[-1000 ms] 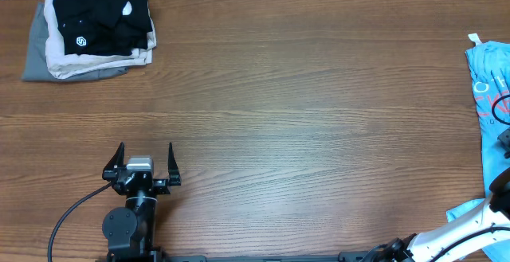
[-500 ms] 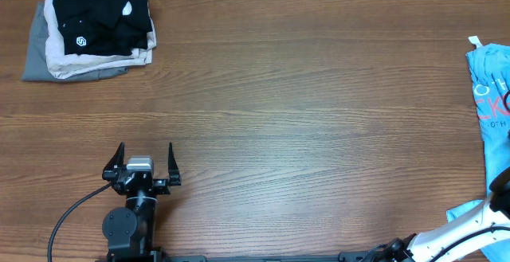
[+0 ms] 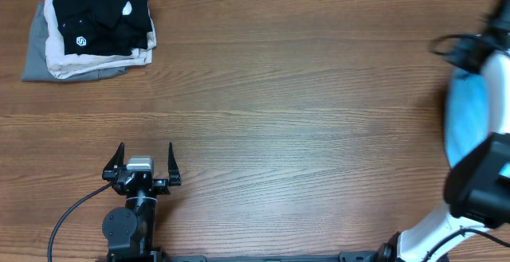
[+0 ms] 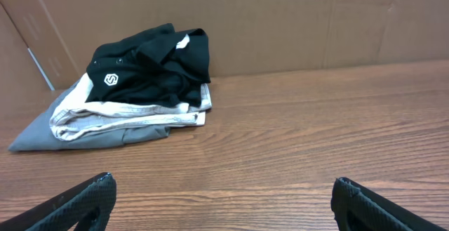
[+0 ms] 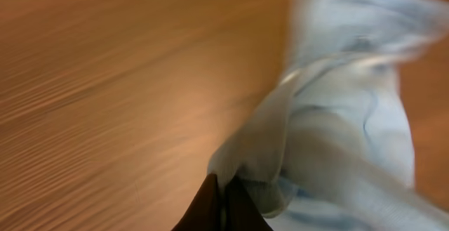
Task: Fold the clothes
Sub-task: 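Drag the T-shirt with the right gripper leftward to table center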
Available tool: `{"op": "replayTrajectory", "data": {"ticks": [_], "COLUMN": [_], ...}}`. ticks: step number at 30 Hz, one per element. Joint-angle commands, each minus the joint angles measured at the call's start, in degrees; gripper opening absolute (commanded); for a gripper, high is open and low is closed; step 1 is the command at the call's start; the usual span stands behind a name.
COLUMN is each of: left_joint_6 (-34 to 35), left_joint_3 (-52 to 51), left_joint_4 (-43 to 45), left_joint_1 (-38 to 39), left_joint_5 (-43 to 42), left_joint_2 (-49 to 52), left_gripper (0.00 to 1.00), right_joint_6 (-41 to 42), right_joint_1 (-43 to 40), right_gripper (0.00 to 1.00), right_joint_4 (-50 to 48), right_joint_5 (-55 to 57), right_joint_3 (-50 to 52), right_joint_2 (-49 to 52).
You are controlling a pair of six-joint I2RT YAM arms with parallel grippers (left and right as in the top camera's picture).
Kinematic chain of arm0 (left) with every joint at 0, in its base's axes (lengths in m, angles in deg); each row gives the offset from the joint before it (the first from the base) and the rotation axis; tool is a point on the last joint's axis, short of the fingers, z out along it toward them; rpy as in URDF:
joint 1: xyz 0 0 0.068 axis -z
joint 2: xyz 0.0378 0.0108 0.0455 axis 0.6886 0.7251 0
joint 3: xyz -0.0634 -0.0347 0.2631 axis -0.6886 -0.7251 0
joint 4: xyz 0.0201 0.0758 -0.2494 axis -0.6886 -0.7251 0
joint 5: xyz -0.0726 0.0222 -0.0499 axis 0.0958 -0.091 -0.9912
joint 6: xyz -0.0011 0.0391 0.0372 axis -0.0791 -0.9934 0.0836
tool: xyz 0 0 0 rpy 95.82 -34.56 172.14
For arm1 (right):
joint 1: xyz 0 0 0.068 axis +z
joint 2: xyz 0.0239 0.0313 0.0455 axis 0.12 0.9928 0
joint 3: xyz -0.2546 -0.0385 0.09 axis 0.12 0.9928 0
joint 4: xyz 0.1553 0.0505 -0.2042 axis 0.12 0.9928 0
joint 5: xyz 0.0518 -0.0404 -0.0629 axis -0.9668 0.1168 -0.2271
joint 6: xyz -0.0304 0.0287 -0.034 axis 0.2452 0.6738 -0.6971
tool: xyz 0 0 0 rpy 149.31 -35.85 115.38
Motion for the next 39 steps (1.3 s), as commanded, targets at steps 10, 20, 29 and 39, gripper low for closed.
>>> {"op": "replayTrajectory", "data": {"ticks": [10,20,29,39], "left_joint_6": [0.28,0.31,0.28,0.28], "left_joint_3": [-0.24,-0.24,-0.24,-0.24], "left_joint_4": [-0.02,-0.02,-0.02,-0.04], "left_joint_1": [-0.33,-0.33,-0.33,-0.33], "left_joint_5": [0.61,0.61,0.61,0.61], "left_joint_2": [-0.55,-0.55,-0.55,-0.55], "left_gripper": [1.00,1.00,1.00,1.00], "right_joint_6": [2.69,8.15,12.35,12.44], "right_joint_1": [42.07,47.74,32.74,23.41], "right_gripper": [0.07,0.69,1.00,0.91], "right_joint_4": [-3.72,-0.42,4.11,-5.57], "right_joint_5": [-8.24,-4.33,-0.70,-5.03], "right_joint_3": [-1.27,-1.31,-1.25,8.09], "right_joint_2": [-1.49,-2.29,-3.82,-1.97]}}
